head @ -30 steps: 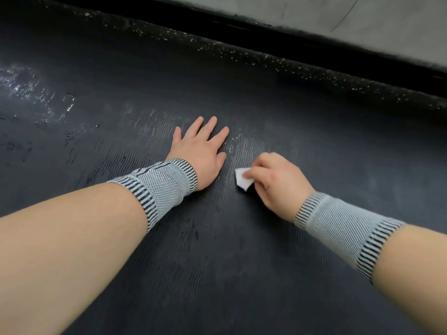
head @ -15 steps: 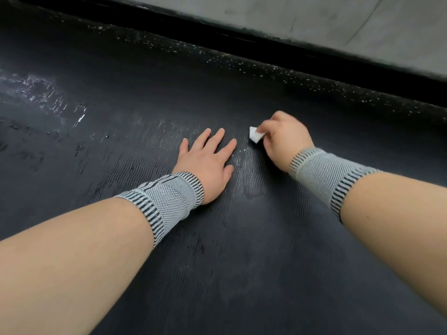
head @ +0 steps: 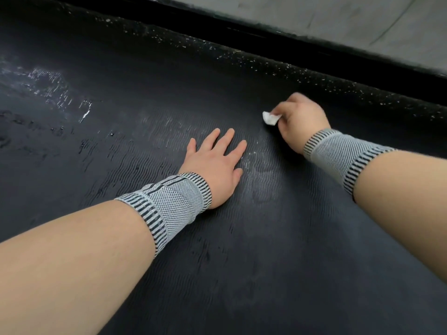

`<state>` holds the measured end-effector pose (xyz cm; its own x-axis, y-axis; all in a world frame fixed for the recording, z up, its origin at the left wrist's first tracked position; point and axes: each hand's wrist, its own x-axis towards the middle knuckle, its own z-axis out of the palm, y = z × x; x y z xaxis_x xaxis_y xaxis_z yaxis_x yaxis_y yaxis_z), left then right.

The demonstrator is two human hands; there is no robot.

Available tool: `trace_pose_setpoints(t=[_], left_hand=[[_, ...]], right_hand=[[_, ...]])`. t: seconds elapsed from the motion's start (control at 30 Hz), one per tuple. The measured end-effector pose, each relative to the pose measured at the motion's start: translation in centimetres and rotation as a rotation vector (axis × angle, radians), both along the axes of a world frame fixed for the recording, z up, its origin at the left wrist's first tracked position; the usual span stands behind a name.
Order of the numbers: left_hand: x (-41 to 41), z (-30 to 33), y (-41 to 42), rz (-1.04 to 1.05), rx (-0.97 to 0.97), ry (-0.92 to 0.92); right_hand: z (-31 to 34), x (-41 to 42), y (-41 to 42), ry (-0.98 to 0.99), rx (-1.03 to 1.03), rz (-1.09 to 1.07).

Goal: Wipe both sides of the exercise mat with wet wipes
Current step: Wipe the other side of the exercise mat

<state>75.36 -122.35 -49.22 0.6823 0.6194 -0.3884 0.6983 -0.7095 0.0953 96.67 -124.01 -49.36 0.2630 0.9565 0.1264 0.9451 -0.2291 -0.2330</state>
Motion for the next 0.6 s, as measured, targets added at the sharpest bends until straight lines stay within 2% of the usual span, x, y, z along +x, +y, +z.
trace_pose_setpoints(t=[0.13,0.37,0.6], left_hand=[[0.1,0.1,0.1,0.001,0.001,0.001],[0.3,0.2,0.1,0.008,-0.001,-0.008],[0.4,0.3,0.0,-0.002,-0.009,0.026]], right_hand=[[0.1,0.2,0.8,0.005,-0.041,-0.076],[0.2,-0.1,-2.2,0.037,0.0,0.099],[0.3,3.4,4.0,-0.02,-0.05,-0.13]])
